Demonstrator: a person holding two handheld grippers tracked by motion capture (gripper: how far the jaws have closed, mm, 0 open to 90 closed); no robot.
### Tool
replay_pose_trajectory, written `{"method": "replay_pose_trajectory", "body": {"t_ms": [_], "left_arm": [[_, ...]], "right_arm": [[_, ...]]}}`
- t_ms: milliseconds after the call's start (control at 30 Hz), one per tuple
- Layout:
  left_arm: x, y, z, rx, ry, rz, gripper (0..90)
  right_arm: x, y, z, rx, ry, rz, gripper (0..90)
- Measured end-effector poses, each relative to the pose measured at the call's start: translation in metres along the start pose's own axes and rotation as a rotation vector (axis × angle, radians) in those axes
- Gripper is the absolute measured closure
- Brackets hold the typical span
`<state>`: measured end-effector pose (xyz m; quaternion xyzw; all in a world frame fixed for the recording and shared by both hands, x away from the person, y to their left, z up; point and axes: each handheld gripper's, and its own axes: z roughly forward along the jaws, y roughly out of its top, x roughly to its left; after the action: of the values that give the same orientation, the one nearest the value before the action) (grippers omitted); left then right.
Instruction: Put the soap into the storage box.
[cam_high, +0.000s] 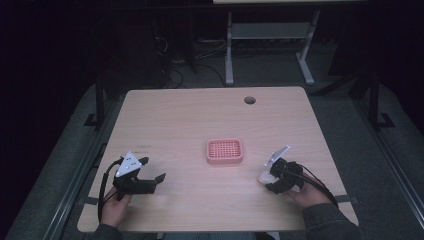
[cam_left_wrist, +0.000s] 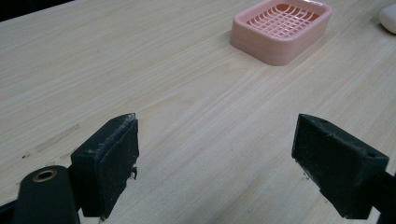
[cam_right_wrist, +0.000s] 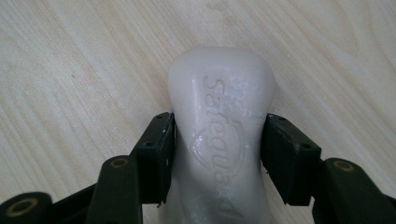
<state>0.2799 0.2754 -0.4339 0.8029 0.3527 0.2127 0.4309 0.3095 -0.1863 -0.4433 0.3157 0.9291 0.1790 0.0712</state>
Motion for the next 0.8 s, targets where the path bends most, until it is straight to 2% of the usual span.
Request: {"method": "replay_pose_trajectory", "body": {"t_ms": [267,467,500,800], "left_arm": [[-0.0003,0.0001,-0.0012,0.001,0.003,0.001,14.5],[-0.0002,0.0003,-0.0021,-0.004,0.004,0.004,14.5],[0.0000,0.0002,-0.0024,-0.001,0.003,0.006,14.5],[-0.0004,-0.0004,-0.0024,0.003,0.003,0.007,14.5]], "right_arm": [[-0.0017,-0.0002,0.0020,0.006,0.011,0.000,47.3],[-0.0038,-0.0021,0.0026,-0.007,0.027,0.015,47.5],[-0.0058,-0.0025,0.0030,-0.009,0.042,0.022,47.5],[-0.0070,-0.0044,0.0028,-0.025,0.048,0.027,48.3]]}}
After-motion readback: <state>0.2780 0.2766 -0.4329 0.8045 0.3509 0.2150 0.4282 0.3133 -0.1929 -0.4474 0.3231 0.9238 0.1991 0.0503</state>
